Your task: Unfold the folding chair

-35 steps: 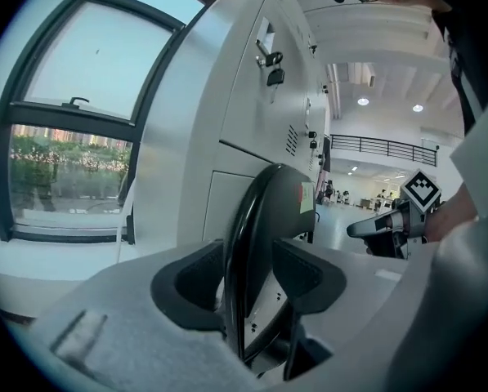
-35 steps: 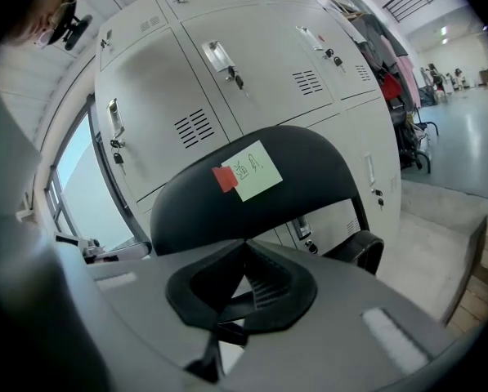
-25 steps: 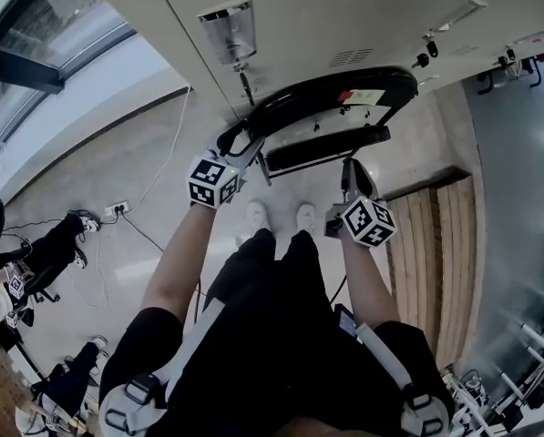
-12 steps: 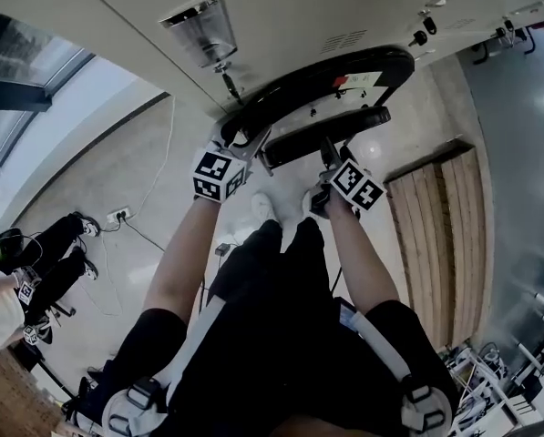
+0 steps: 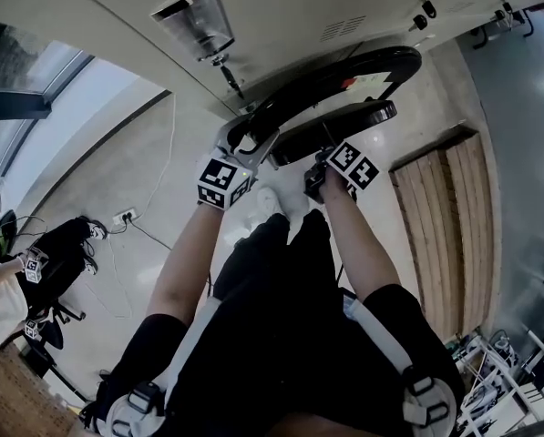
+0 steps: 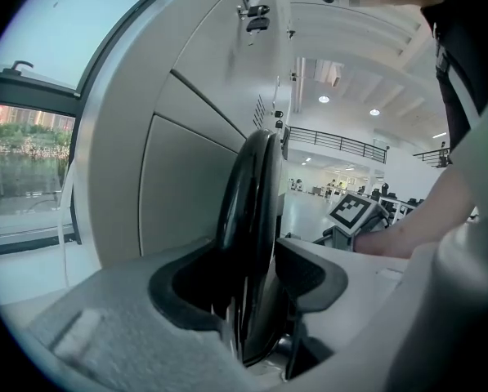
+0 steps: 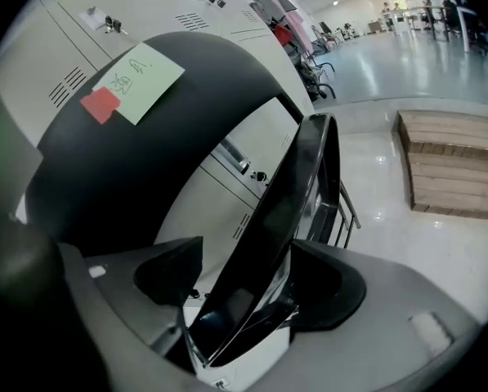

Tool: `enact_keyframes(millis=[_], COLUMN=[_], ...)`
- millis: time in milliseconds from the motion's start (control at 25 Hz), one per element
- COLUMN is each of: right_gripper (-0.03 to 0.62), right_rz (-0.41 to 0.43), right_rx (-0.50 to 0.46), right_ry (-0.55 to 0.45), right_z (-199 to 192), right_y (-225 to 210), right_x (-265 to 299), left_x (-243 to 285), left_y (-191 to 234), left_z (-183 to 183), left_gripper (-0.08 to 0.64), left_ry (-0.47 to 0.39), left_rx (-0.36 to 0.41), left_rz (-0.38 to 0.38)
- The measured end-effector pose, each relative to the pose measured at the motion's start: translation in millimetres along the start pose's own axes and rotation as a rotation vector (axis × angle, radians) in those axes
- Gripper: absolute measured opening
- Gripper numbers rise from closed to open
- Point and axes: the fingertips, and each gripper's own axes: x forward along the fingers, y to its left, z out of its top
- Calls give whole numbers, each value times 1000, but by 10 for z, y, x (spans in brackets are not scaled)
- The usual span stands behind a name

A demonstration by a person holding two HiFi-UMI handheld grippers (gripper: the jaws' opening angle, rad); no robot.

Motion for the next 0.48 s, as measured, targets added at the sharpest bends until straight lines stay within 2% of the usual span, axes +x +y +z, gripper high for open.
enact_keyframes(millis=[240,400,480], right_gripper=[309,276,229], right_rz=[-29,-30,-43], right_rx=[78,80,75], right_ry=[9,18,25], right_z=[-138,-214,-235], right_y=[-125,-182,-218], right_x=[70,15,-33], left_x=[-82,-170,-196], left_y=[-215,-439,-510], left_z=[-35,-21,-7], left_gripper=[213,213,213], left_ry=[2,-10,-15], left_rx=[2,2,-21], left_rz=[-46,-58,-71])
